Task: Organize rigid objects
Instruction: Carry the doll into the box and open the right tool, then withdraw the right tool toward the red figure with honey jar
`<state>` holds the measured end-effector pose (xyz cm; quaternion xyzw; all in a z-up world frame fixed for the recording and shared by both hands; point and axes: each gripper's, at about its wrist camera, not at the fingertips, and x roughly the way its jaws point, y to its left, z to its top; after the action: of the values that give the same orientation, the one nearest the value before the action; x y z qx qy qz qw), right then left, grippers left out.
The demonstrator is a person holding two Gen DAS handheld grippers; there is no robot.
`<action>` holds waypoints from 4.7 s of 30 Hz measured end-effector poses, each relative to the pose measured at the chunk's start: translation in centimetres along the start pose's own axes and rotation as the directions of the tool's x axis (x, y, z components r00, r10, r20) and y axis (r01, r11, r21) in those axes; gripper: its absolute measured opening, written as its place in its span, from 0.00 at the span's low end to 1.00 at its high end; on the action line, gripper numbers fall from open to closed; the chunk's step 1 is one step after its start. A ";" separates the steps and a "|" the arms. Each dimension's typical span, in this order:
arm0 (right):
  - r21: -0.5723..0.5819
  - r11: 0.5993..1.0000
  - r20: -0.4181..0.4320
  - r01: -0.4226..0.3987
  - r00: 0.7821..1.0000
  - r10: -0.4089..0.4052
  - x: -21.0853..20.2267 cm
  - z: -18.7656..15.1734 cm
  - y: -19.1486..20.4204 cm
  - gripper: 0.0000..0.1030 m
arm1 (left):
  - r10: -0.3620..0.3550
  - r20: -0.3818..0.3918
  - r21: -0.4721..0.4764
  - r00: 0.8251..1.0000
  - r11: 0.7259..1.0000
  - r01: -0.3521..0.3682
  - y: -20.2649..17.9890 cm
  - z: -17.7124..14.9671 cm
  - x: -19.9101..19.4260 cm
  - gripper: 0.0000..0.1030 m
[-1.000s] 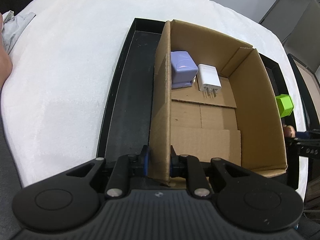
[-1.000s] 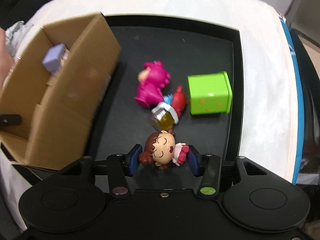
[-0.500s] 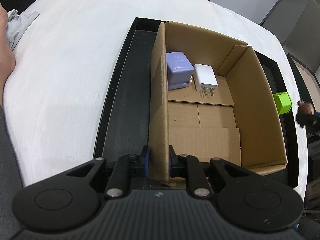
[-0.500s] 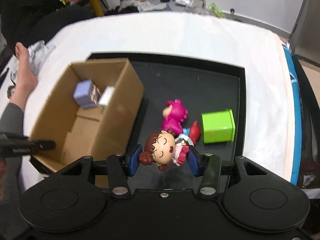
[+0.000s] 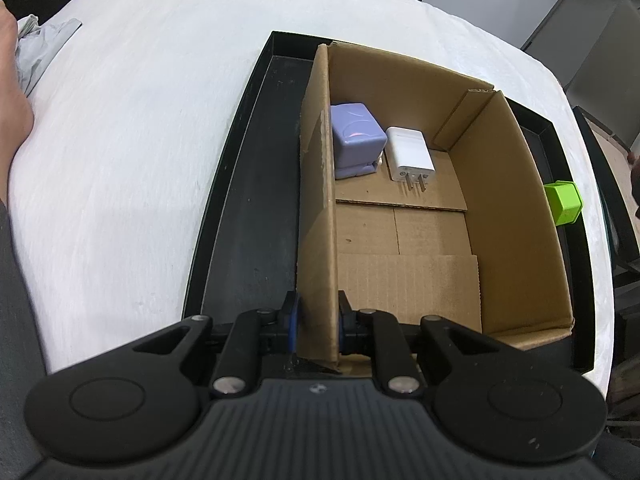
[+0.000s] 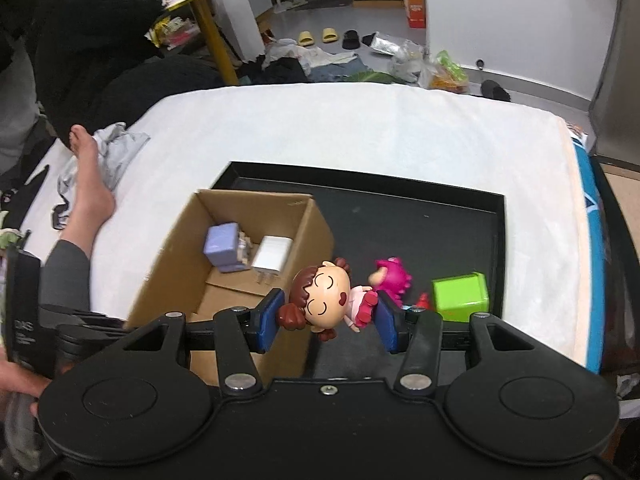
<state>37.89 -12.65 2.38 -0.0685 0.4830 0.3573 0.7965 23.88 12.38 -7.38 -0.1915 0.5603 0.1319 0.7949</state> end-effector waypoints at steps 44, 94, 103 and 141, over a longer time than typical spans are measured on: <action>0.065 0.974 -0.042 -0.218 0.974 0.221 10.2 -0.3 7.2 0.47 | -0.018 -0.004 0.012 1.000 1.000 0.018 0.3 -0.2 -0.1 0.16; 0.042 0.993 0.062 -0.111 0.992 0.108 0.6 0.7 0.6 0.62 | 0.029 0.012 -0.009 1.000 1.000 -0.029 0.6 0.7 -0.7 0.14; 0.038 0.997 0.072 -0.068 0.995 0.065 0.0 0.4 -1.0 0.66 | 0.024 0.017 -0.012 1.000 1.000 -0.023 1.0 0.8 -0.6 0.14; 0.102 0.972 -0.204 0.212 0.961 -0.188 11.2 -2.0 -6.0 0.50 | 0.015 0.027 0.014 1.000 1.000 -0.015 0.8 0.3 -0.4 0.14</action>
<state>43.42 -12.36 -9.28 -0.1024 0.5696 0.2360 0.7806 23.68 13.24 -7.08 -0.1798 0.5519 0.1365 0.8028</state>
